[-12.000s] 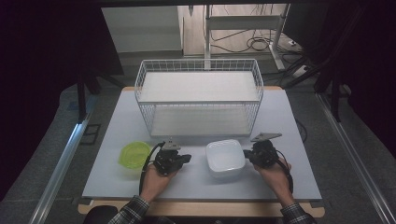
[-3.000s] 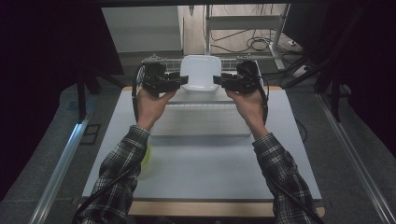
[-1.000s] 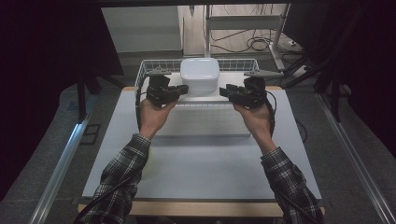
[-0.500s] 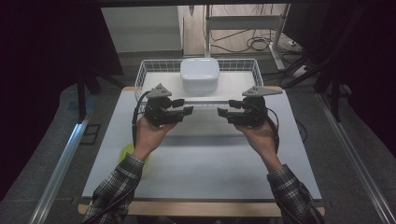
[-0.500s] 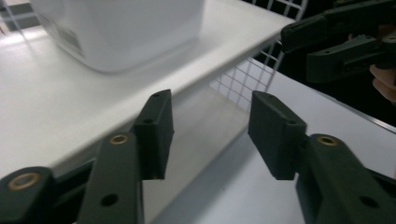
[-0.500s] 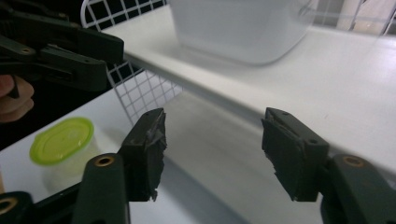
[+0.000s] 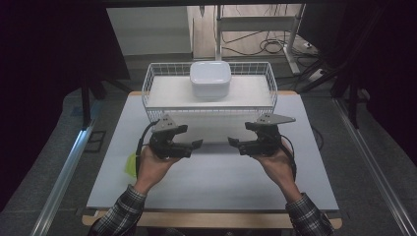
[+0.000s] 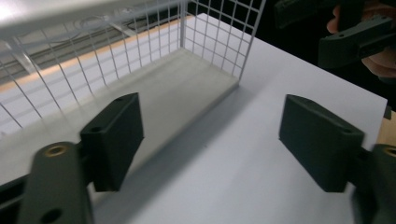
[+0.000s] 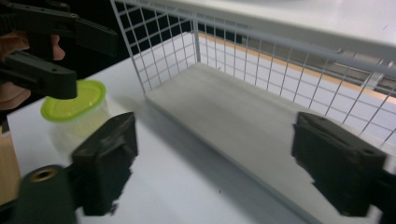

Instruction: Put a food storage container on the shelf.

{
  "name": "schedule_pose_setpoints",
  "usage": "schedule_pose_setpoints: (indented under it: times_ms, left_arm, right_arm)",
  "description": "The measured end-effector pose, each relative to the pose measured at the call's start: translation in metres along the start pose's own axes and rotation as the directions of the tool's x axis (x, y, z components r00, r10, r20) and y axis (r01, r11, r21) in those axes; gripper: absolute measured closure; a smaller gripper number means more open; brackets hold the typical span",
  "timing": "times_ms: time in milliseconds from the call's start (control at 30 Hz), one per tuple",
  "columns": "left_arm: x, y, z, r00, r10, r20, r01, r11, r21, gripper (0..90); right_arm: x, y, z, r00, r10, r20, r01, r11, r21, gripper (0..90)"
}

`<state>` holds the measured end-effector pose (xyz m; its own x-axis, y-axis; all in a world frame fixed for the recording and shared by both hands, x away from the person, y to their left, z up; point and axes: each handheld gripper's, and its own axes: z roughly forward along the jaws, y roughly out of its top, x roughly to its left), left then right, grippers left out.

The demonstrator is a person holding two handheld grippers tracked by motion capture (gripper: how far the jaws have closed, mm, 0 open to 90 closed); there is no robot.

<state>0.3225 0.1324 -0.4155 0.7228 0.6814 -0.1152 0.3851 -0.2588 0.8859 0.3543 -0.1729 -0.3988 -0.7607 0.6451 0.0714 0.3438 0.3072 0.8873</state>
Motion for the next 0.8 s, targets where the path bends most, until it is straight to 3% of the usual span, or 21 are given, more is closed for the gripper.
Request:
schedule_pose_setpoints:
  times_ms: [167, 300, 400, 467, 567, 700, 800]
  left_arm:
    - [-0.01, -0.018, 0.004, 0.9996, 0.027, -0.011, -0.027, 0.9989, 0.037, 9.8]
    - [-0.016, -0.033, 0.001, 0.9989, 0.047, 0.009, -0.047, 0.9987, 0.018, 6.3]
    - [-0.017, -0.048, 0.0, 0.999, 0.044, 0.009, -0.044, 0.999, 0.01, 4.1]
    - [-0.017, -0.06, 0.001, 0.9996, 0.019, 0.022, -0.02, 0.9997, 0.015, 3.3]
    - [-0.019, -0.075, 0.001, 0.9996, 0.0, 0.027, 0.0, 0.9997, 0.025, 2.1]
    - [-0.023, -0.089, -0.001, 0.9997, 0.005, 0.026, -0.006, 0.9991, 0.041, 4.5]
    - [-0.027, -0.097, -0.002, 0.9993, 0.036, 0.007, -0.036, 0.9973, 0.063, 4.8]
  right_arm:
    - [0.003, -0.015, 0.002, 1.0, -0.008, -0.005, 0.008, 0.9996, 0.028, 6.4]
    - [0.005, -0.029, 0.002, 1.0, 0.005, -0.005, -0.005, 0.9987, 0.05, 4.4]
    - [0.008, -0.039, 0.004, 0.9997, -0.018, -0.014, 0.019, 0.9966, 0.08, 2.2]
    - [0.011, -0.046, 0.004, 0.9992, -0.04, -0.003, 0.04, 0.9946, 0.096, 1.8]
    - [0.016, -0.056, 0.003, 0.9991, -0.025, -0.034, 0.028, 0.9947, 0.099, 1.4]
    - [0.023, -0.072, 0.002, 0.9985, -0.025, -0.049, 0.029, 0.9947, 0.098, 1.4]
    - [0.026, -0.083, 0.0, 0.9983, -0.045, -0.036, 0.049, 0.993, 0.107, 1.5]
